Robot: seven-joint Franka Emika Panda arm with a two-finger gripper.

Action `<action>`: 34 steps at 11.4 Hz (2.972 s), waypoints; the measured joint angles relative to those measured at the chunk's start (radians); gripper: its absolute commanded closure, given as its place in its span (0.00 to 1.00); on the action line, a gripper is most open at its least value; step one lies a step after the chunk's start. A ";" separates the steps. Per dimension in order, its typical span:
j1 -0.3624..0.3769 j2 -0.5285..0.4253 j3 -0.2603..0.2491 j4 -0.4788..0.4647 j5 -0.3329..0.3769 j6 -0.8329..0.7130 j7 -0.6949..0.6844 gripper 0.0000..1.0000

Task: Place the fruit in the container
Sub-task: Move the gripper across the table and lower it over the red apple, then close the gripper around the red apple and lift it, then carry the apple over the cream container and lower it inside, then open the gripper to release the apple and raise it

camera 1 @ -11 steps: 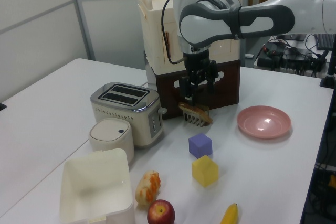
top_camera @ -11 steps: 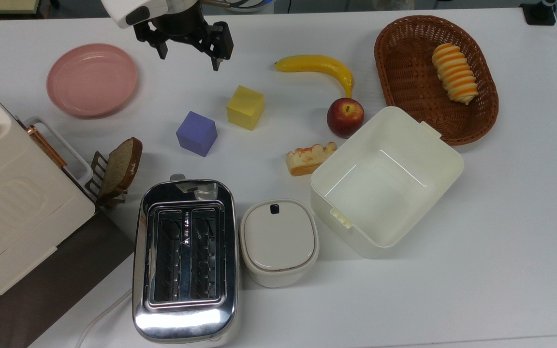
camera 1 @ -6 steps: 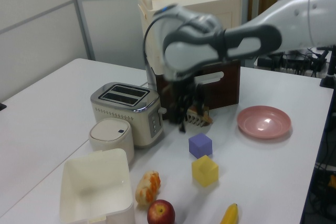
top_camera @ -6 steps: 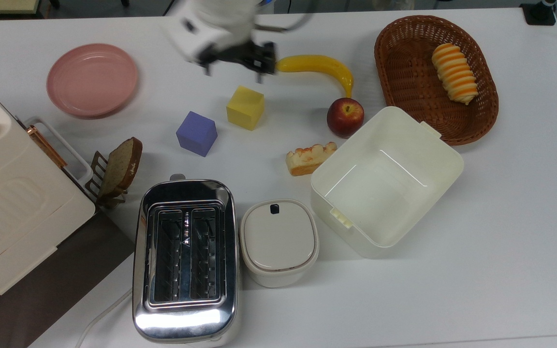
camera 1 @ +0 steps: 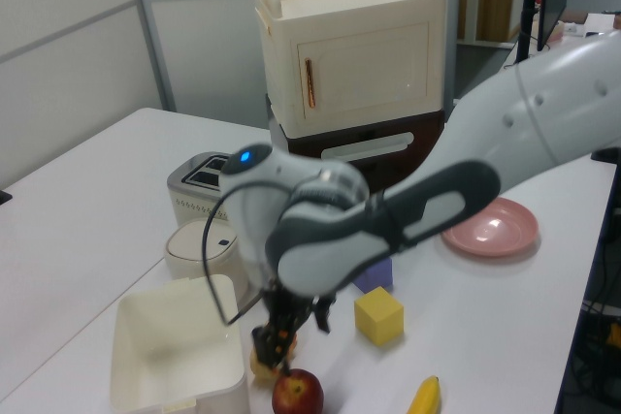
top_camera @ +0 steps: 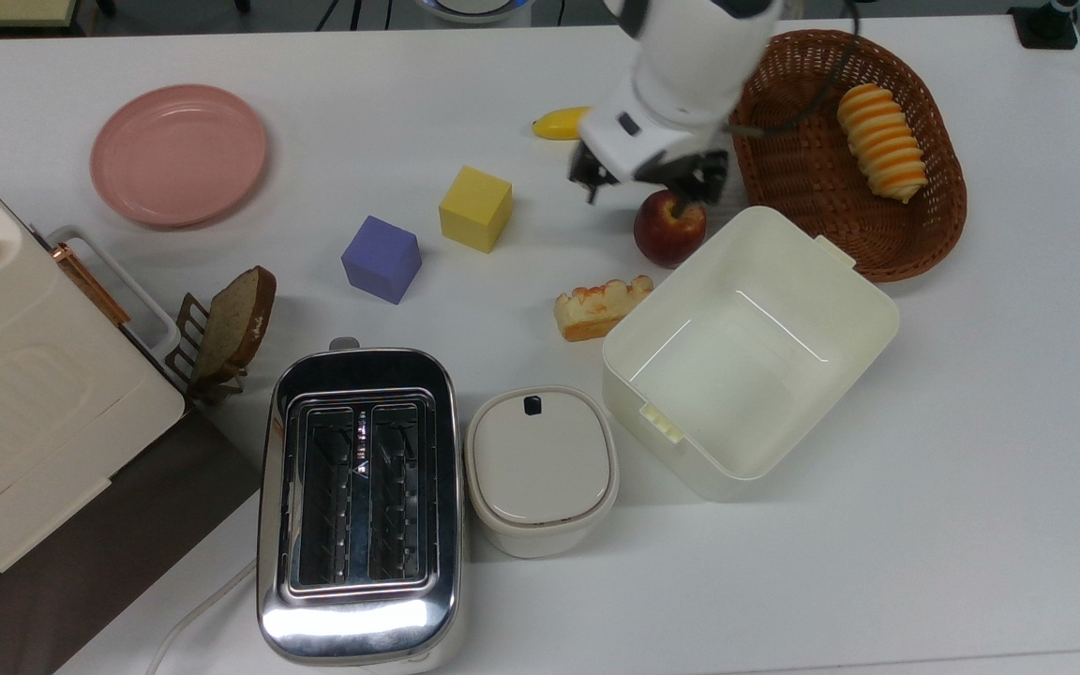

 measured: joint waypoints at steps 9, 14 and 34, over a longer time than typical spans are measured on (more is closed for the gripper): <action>0.066 0.100 0.000 0.000 0.056 0.141 0.120 0.65; 0.040 0.018 -0.037 0.046 0.138 -0.072 -0.078 0.72; 0.078 0.195 -0.152 0.289 0.195 0.308 0.260 0.00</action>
